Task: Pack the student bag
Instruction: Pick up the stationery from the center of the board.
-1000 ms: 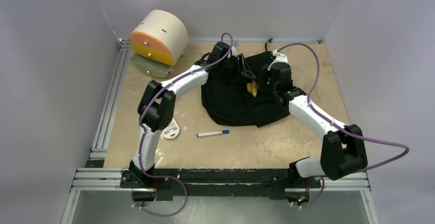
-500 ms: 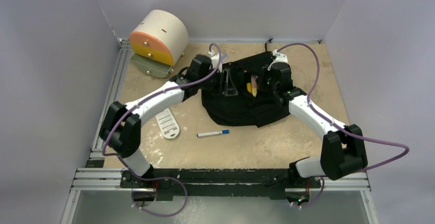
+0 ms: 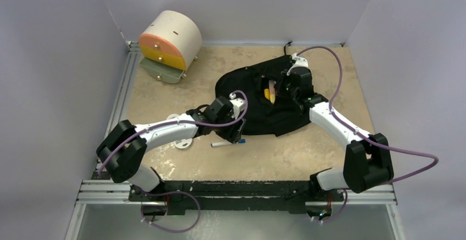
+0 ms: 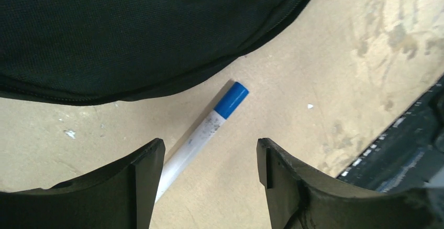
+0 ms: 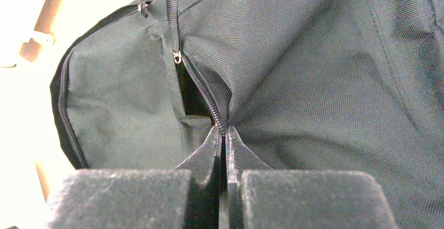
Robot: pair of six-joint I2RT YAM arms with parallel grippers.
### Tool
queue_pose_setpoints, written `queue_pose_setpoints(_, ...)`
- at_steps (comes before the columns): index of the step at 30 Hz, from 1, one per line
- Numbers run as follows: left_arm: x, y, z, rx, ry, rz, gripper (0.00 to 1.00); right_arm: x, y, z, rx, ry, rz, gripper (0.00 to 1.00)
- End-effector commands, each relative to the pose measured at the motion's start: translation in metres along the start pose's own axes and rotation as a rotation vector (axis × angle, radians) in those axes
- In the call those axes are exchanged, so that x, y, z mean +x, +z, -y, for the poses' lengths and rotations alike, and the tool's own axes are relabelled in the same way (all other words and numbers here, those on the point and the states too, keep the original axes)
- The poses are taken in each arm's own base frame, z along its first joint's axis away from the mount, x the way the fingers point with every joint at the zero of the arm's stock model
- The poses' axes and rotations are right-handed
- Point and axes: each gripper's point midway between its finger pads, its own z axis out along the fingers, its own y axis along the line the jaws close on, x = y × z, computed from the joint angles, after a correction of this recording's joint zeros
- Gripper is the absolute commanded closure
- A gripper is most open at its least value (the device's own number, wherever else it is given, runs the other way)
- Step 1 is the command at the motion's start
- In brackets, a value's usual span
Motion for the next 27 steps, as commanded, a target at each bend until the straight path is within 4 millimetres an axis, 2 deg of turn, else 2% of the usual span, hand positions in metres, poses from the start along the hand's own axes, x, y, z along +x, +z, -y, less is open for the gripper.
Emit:
queue_pose_setpoints(1,-0.006,0.004,-0.014,-0.102,0.08,0.028,0.34,-0.018,-0.008,-0.02,-0.071,0.009,0.045,1.0)
queue_pose_setpoints(9,0.008,0.013,-0.026,-0.149,0.131,-0.049,0.31,-0.017,-0.007,-0.02,-0.077,0.009,0.043,1.0)
queue_pose_setpoints(15,0.021,0.017,-0.021,-0.114,0.139,-0.091,0.31,-0.015,-0.005,-0.021,-0.08,0.008,0.039,1.0)
queue_pose_setpoints(27,0.048,0.027,-0.018,-0.132,0.158,-0.177,0.41,-0.012,-0.002,-0.02,-0.082,0.009,0.031,1.0)
